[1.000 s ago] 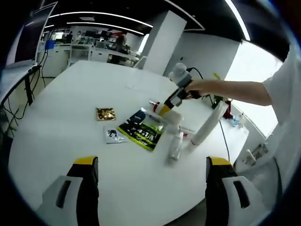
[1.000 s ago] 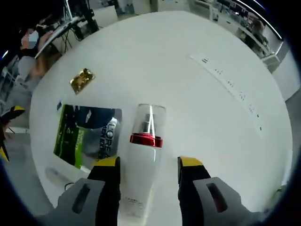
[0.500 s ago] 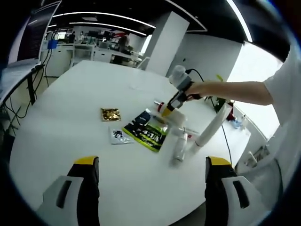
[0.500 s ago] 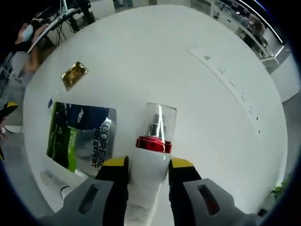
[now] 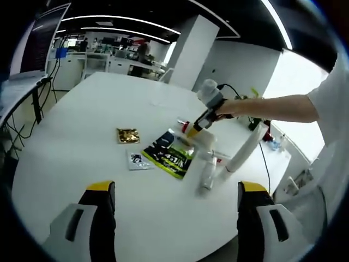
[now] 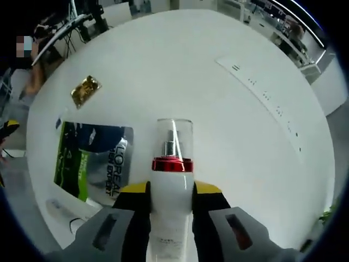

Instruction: Arrange the skincare products in the storage area until every visible bottle or jar stands upright without overlapping.

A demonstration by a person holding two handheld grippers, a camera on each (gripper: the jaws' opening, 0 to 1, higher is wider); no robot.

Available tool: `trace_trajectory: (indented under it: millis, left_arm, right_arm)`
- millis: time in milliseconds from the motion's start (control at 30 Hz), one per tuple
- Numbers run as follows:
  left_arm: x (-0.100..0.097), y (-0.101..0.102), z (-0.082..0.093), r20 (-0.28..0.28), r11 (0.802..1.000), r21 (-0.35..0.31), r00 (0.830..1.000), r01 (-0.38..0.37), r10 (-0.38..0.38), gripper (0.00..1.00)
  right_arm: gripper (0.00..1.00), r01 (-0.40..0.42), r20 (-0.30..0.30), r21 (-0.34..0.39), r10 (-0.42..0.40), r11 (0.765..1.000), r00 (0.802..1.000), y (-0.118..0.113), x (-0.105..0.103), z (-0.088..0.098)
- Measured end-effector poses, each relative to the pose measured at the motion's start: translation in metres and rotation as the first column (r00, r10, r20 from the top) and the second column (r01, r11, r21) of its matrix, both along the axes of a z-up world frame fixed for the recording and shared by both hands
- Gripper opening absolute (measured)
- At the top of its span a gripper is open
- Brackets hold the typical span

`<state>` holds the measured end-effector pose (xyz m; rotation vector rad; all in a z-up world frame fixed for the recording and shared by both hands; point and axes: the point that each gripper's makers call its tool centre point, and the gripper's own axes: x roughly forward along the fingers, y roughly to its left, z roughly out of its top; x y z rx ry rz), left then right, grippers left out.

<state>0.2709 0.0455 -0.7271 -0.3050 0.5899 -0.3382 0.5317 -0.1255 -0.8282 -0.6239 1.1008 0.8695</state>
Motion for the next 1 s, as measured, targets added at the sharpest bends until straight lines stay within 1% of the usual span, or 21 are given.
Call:
trace_trajectory:
  millis: [33,100,200,233,333,367,433,467,500,633,700,833,900,967,1000]
  left_arm:
    - [-0.001,0.0,0.0,-0.001,1.0,0.001,1.0,0.001,-0.001,0.85]
    - [-0.002,-0.001,0.002,-0.001,1.0,0.005,1.0,0.006,-0.006,0.85]
    - [-0.004,-0.001,0.004,0.005,1.0,0.002,1.0,0.006,-0.006,0.85]
    - [-0.004,-0.002,0.004,0.005,1.0,0.0,1.0,0.007,-0.007,0.85]
    - [-0.004,-0.004,0.005,0.007,1.0,-0.003,1.0,0.016,-0.016,0.85]
    - [-0.004,-0.006,0.006,0.009,1.0,-0.003,1.0,0.021,-0.021,0.85]
    - [-0.004,-0.009,0.008,0.014,1.0,-0.005,1.0,0.028,-0.028,0.85]
    - [-0.004,-0.012,0.01,0.017,0.999,-0.007,0.999,0.032,-0.032,0.85]
    - [-0.003,-0.012,0.011,0.021,0.999,-0.009,0.999,0.036,-0.036,0.85]
    - [-0.001,-0.016,0.014,0.029,0.999,-0.009,0.998,0.053,-0.053,0.85]
    - [0.0,-0.016,0.015,0.031,0.998,-0.006,0.998,0.058,-0.058,0.85]
    - [0.0,-0.016,0.02,0.042,0.998,-0.006,0.997,0.064,-0.064,0.85]
    - [0.0,-0.018,0.022,0.046,0.998,-0.011,0.997,0.067,-0.067,0.84]
    - [-0.001,-0.02,0.023,0.048,0.997,-0.015,0.996,0.071,-0.07,0.84]
    - [-0.001,-0.021,0.023,0.048,0.997,-0.016,0.996,0.074,-0.073,0.84]
  right_arm:
    - [0.28,0.003,0.001,0.007,-0.003,1.0,1.0,0.001,0.001,0.0]
    - [0.27,0.001,0.001,0.006,-0.001,1.0,1.0,-0.004,-0.003,0.0]
    - [0.27,0.002,0.021,0.02,-0.003,1.0,1.0,-0.009,-0.007,0.002]
    - [0.27,0.013,0.027,0.04,-0.014,0.999,1.0,-0.012,-0.009,0.005]
    - [0.27,0.04,0.036,0.08,-0.043,0.996,0.998,-0.013,-0.005,0.012]
    - [0.27,0.053,0.047,0.096,-0.058,0.994,0.997,-0.017,-0.004,0.02]
    - [0.27,0.06,0.056,0.116,-0.067,0.991,0.996,-0.019,-0.002,0.027]
    - [0.27,0.066,0.07,0.131,-0.076,0.989,0.995,-0.021,-0.002,0.032]
    - [0.27,0.078,0.081,0.138,-0.09,0.987,0.993,-0.025,-0.001,0.036]
    - [0.27,0.092,0.111,0.156,-0.11,0.983,0.988,-0.032,0.0,0.044]
    - [0.27,0.1,0.116,0.163,-0.12,0.982,0.986,-0.036,-0.004,0.049]
    - [0.27,0.139,0.125,0.2,-0.167,0.97,0.978,-0.048,-0.004,0.058]
    - [0.27,0.164,0.149,0.226,-0.2,0.96,0.968,-0.052,-0.001,0.064]
    - [0.27,0.178,0.157,0.241,-0.219,0.954,0.963,-0.058,0.001,0.067]
    - [0.27,0.186,0.16,0.254,-0.231,0.949,0.96,-0.062,0.0,0.072]
